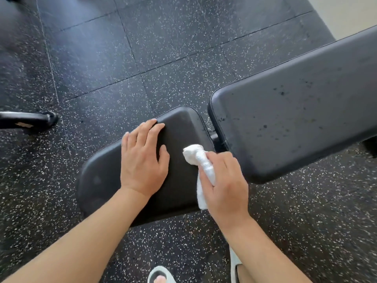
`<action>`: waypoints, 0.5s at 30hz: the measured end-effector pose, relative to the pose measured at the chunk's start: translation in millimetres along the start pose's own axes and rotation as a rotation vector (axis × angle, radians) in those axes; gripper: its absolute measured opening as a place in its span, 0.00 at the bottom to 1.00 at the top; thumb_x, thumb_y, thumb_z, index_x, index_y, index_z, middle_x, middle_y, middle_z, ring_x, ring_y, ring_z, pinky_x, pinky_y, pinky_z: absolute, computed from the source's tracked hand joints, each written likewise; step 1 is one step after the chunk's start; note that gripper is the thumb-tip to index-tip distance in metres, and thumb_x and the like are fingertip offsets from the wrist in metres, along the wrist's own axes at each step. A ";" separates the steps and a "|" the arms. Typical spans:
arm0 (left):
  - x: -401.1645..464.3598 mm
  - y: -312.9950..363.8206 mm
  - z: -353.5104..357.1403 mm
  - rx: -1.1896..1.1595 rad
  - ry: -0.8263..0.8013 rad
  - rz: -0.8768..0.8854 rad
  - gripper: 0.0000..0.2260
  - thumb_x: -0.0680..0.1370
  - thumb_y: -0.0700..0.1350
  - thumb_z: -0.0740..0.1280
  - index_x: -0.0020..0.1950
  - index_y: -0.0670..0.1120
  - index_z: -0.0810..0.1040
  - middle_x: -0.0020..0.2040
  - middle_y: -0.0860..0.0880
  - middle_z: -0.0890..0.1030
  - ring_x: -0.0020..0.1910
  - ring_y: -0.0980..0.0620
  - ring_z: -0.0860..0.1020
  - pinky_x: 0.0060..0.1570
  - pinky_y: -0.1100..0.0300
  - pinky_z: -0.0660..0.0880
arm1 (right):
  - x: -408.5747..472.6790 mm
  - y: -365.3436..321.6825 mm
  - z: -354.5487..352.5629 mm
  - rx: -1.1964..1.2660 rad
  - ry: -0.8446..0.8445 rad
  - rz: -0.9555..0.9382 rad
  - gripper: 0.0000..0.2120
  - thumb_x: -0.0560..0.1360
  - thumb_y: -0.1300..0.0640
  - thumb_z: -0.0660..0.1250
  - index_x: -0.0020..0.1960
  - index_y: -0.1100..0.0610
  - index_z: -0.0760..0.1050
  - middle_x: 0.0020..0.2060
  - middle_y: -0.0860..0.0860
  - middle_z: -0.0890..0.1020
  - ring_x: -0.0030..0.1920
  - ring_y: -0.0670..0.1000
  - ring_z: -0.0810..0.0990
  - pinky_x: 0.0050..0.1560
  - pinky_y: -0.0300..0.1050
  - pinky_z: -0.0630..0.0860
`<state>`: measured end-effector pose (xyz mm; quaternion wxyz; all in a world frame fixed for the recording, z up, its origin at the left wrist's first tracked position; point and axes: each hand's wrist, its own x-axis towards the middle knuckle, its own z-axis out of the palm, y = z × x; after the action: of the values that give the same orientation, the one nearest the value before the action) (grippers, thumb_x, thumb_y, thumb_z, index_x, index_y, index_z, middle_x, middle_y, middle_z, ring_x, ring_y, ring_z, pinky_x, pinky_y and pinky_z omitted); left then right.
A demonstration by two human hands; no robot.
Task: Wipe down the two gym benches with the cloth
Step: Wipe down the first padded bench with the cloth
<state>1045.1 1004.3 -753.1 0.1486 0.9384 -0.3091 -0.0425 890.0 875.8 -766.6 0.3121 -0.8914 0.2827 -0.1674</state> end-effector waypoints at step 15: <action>4.1 -2.7 5.3 0.016 0.008 0.001 0.24 0.78 0.49 0.61 0.72 0.43 0.76 0.75 0.41 0.73 0.70 0.35 0.73 0.71 0.32 0.66 | 91.1 -14.6 23.0 0.088 -0.081 -0.114 0.11 0.80 0.57 0.66 0.62 0.53 0.81 0.52 0.47 0.80 0.52 0.54 0.77 0.52 0.51 0.76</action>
<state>1049.0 1002.6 -759.0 0.1426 0.9396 -0.3091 -0.0362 978.3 840.3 -763.1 0.3522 -0.8975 0.2109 -0.1612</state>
